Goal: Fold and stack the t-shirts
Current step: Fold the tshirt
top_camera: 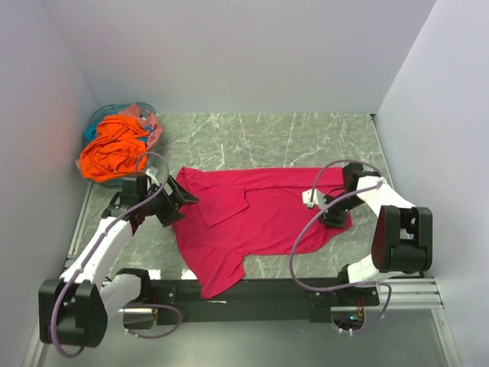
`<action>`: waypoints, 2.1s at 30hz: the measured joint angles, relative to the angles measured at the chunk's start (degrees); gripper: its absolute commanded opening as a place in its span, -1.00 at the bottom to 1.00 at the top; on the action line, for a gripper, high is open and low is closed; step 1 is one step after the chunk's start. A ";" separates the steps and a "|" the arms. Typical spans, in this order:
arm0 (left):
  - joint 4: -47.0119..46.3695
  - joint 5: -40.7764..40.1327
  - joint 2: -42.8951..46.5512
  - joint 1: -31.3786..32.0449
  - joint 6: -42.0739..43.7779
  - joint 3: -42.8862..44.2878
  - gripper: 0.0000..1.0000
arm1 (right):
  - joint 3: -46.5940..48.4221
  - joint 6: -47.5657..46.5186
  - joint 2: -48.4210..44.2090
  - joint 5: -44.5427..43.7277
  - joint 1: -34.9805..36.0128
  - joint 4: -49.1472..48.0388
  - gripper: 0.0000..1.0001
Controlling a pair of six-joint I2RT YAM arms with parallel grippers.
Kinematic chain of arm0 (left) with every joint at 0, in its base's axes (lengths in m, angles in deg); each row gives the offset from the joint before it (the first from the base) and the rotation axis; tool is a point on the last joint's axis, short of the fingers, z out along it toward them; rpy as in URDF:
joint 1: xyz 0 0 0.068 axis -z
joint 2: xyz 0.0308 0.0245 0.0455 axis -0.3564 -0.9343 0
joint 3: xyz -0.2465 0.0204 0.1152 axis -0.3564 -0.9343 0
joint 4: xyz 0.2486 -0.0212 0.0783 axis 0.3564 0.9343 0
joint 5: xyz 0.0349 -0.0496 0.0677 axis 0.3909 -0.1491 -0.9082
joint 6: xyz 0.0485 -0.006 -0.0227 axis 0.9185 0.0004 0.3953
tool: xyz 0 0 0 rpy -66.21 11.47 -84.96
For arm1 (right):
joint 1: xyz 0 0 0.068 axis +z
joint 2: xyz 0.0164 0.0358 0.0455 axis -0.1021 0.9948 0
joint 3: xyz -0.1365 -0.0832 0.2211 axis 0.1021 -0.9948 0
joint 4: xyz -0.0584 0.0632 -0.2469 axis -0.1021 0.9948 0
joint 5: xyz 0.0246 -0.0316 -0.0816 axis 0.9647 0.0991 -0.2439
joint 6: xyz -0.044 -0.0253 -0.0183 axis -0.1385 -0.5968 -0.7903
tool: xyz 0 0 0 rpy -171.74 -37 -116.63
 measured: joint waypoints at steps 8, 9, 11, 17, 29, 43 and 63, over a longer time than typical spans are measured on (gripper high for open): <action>-2.62 -8.37 -13.77 0.26 4.66 8.90 0.37 | 10.49 18.80 1.31 8.04 -9.51 -1.90 0.23; -2.91 -9.90 -16.06 0.55 5.22 10.43 0.36 | 11.96 22.36 1.99 8.50 -10.54 -3.26 0.23; -3.67 -13.31 -20.46 1.38 6.45 13.57 0.29 | 15.13 31.69 4.46 9.09 -12.61 -7.13 0.23; -6.58 -20.04 -32.00 2.58 7.58 20.74 0.02 | 20.02 60.15 15.12 7.96 -16.55 -17.73 0.25; -7.78 -24.15 -41.68 3.43 8.00 27.36 -0.02 | 33.70 82.40 31.95 -0.37 -17.14 -21.73 0.25; -7.48 -24.39 -44.09 3.43 8.00 27.61 -0.08 | 43.93 82.62 38.34 2.12 -16.15 -12.79 0.05; -6.01 -24.79 -52.06 3.43 8.04 35.17 -0.43 | 51.41 79.67 42.32 0.61 -14.75 -4.46 -1.00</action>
